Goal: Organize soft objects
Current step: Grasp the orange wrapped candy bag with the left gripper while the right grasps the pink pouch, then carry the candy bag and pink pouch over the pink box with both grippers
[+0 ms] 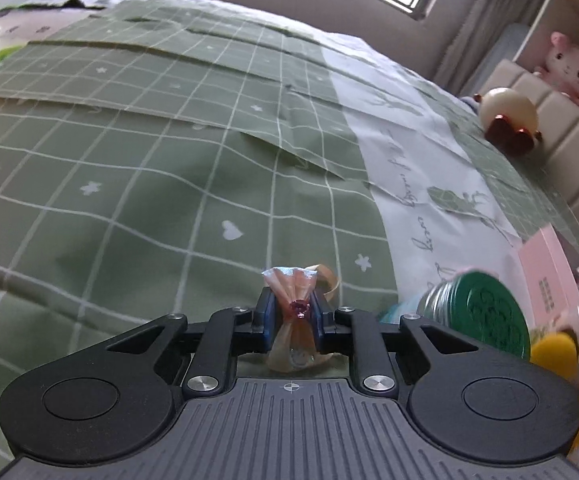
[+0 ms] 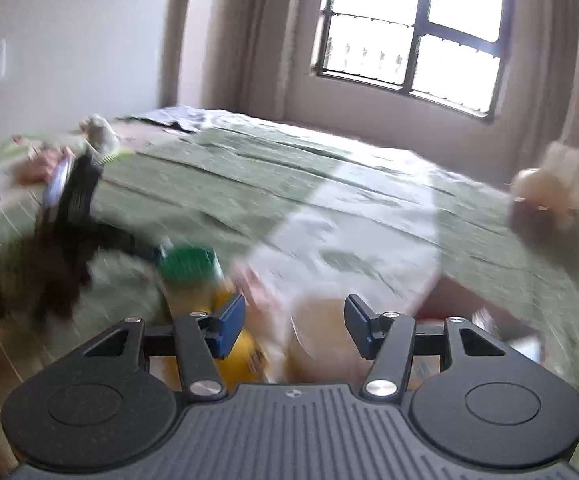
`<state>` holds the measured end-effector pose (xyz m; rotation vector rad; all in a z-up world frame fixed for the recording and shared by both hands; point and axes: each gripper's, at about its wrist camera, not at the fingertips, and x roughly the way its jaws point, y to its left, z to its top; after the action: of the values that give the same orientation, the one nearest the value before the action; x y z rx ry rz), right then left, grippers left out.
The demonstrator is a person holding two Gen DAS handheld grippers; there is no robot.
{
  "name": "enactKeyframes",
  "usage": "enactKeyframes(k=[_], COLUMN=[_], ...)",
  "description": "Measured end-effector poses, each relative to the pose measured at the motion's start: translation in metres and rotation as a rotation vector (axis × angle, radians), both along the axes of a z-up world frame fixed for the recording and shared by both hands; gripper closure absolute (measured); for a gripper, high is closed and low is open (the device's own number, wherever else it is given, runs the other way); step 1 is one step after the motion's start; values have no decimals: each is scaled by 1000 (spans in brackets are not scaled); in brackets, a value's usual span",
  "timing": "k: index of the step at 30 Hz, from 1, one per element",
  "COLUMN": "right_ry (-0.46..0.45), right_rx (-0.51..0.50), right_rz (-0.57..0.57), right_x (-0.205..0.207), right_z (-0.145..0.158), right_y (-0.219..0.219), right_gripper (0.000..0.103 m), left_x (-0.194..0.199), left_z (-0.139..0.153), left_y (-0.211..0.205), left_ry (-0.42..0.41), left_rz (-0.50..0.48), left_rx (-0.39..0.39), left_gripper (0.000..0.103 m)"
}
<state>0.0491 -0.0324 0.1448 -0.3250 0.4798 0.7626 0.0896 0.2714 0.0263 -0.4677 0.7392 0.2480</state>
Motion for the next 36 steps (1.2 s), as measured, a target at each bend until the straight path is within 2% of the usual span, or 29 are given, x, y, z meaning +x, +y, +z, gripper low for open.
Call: enactKeyframes(k=[2, 4, 6, 12, 14, 16, 18, 21, 26, 33, 36], right_ry=[154, 335, 454, 771, 793, 780, 802, 817, 747, 707, 702], right_rx=[18, 36, 0, -85, -120, -168, -198, -230, -253, -243, -234], right_rz=[27, 31, 0, -237, -290, -327, -343, -347, -300, -284, -288], right_x=[35, 75, 107, 182, 193, 197, 200, 200, 186, 180, 180], right_z=[19, 23, 16, -37, -55, -70, -84, -96, -86, -71, -68], right_y=[25, 53, 80, 130, 143, 153, 161, 167, 171, 164, 159], right_gripper=[48, 48, 49, 49, 49, 53, 73, 91, 97, 97, 97], left_x=[-14, -30, -45, -77, -83, -86, -87, -85, -73, -48, -48], left_z=[2, 4, 7, 13, 11, 9, 5, -3, -11, -9, -9], left_y=[4, 8, 14, 27, 29, 29, 28, 29, 33, 8, 3], left_ry=[-7, -19, -30, -74, -85, -92, -90, -83, -79, 9, 22], left_rz=[-6, -7, -14, -40, -53, -71, -90, -111, -101, -157, -157], left_rx=[13, 16, 20, 47, 47, 44, 46, 29, -19, 116, 144], left_gripper=[82, 82, 82, 82, 82, 82, 82, 82, 82, 82, 81])
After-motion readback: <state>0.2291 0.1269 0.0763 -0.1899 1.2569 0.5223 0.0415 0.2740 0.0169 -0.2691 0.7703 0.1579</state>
